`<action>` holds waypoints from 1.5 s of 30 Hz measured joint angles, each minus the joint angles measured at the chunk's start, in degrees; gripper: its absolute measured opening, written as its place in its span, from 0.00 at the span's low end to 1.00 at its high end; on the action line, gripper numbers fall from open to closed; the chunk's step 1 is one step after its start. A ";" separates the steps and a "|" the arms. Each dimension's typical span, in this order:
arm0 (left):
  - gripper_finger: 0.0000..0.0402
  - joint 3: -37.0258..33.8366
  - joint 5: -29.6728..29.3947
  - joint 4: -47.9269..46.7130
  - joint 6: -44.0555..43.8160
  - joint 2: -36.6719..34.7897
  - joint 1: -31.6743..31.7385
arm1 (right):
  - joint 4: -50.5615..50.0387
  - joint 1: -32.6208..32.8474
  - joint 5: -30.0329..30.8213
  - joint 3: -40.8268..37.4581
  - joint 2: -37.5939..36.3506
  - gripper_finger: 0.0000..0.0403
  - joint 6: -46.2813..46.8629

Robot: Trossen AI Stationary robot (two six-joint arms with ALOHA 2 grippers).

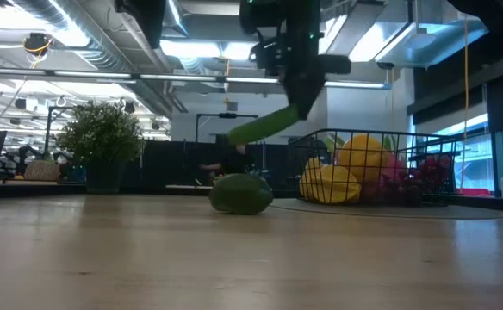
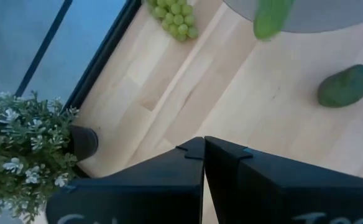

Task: Build produce basket
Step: Put the cucumber into the wire basket

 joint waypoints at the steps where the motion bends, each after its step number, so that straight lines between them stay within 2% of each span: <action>1: 0.00 0.00 -0.09 0.06 -0.20 0.00 -0.18 | -1.96 -0.01 1.76 1.09 0.00 0.19 0.21; 6: 0.00 0.03 -1.91 0.12 -1.02 -0.82 -1.30 | -4.83 -0.17 4.20 3.79 -2.90 0.19 2.03; 12: 0.00 0.00 -2.75 0.37 -1.12 -1.09 -1.34 | -8.95 -1.91 12.35 3.55 -11.55 0.19 6.32; 20: 0.00 0.01 -3.26 1.20 -1.05 -0.88 -0.66 | -8.71 -7.82 11.78 -0.72 -23.47 0.19 10.92; 27: 0.00 0.00 -3.28 1.59 -1.03 -0.82 0.83 | -8.82 -12.82 7.80 -14.91 -36.02 0.19 16.98; 32: 0.00 0.00 -3.19 2.01 -0.98 -0.82 2.28 | -8.80 -14.90 -0.22 -24.54 -43.19 0.19 21.71; 39: 0.00 0.00 -3.19 2.20 -0.94 -0.82 4.14 | -8.62 -20.63 -10.80 -35.36 -45.20 0.19 28.90; 45: 0.00 0.00 -3.10 2.53 -0.79 -0.82 4.49 | -8.67 -25.74 -11.88 -40.51 -43.41 0.19 30.45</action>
